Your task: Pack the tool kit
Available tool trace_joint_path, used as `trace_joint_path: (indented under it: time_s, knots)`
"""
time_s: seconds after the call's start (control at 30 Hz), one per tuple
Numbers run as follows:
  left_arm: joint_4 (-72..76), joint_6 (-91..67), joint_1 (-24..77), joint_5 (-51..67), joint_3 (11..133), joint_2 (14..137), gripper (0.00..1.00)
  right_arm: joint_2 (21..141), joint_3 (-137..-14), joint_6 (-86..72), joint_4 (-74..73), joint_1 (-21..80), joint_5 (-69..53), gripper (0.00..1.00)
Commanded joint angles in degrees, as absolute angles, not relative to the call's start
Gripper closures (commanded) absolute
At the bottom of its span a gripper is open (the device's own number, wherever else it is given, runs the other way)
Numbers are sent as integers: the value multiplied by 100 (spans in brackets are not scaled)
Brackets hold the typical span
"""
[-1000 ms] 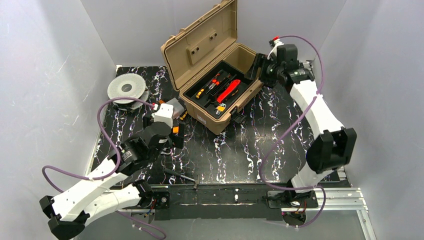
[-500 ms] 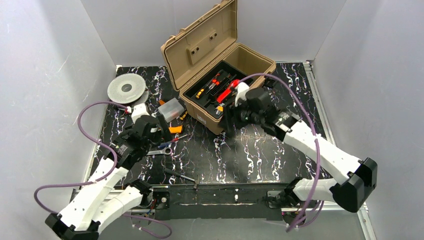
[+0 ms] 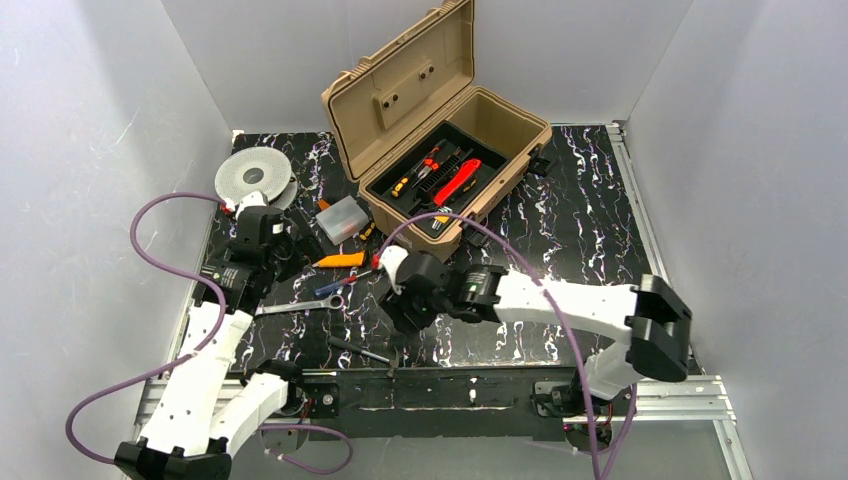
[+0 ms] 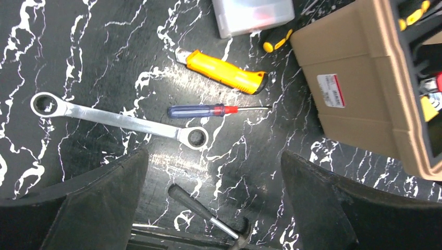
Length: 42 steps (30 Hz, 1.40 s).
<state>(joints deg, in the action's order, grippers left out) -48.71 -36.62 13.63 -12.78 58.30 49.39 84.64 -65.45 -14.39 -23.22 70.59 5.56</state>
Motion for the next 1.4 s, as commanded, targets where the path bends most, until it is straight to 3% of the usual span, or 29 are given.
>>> trace_joint_path:
  time_s: [0.0,0.3,0.8,0.9,0.97,1.07,1.1,1.37]
  knots:
    - [-5179,-3315,1325,-1352,6252,4810,0,8963,-7111,-1058,-2335,7429,954,35]
    - [-5210,-2694,1325,-1518,6468,4634,0,10229,-7899,-1039,-2507,8013,1120,34]
    - [-5104,-2075,1318,-2000,6769,4286,0,11242,-8075,-1203,-2421,8136,1151,38]
    - [-5117,-2066,1319,-1995,6766,4314,0,11383,-8068,-1229,-2454,8139,1190,47]
    - [-5132,-2067,1319,-1989,6738,4339,0,11426,-8017,-1236,-2494,8139,1290,61]
    - [-5102,-2062,1326,-1898,6660,4362,0,11217,-7723,-1169,-2519,8134,1522,95]
    - [-5032,-1986,1318,-1682,6617,4350,0,10880,-7455,-1120,-2310,8139,1578,99]
    - [-4842,-2039,1327,-425,6340,4447,1,8065,-6590,-989,-1223,7643,2078,99]
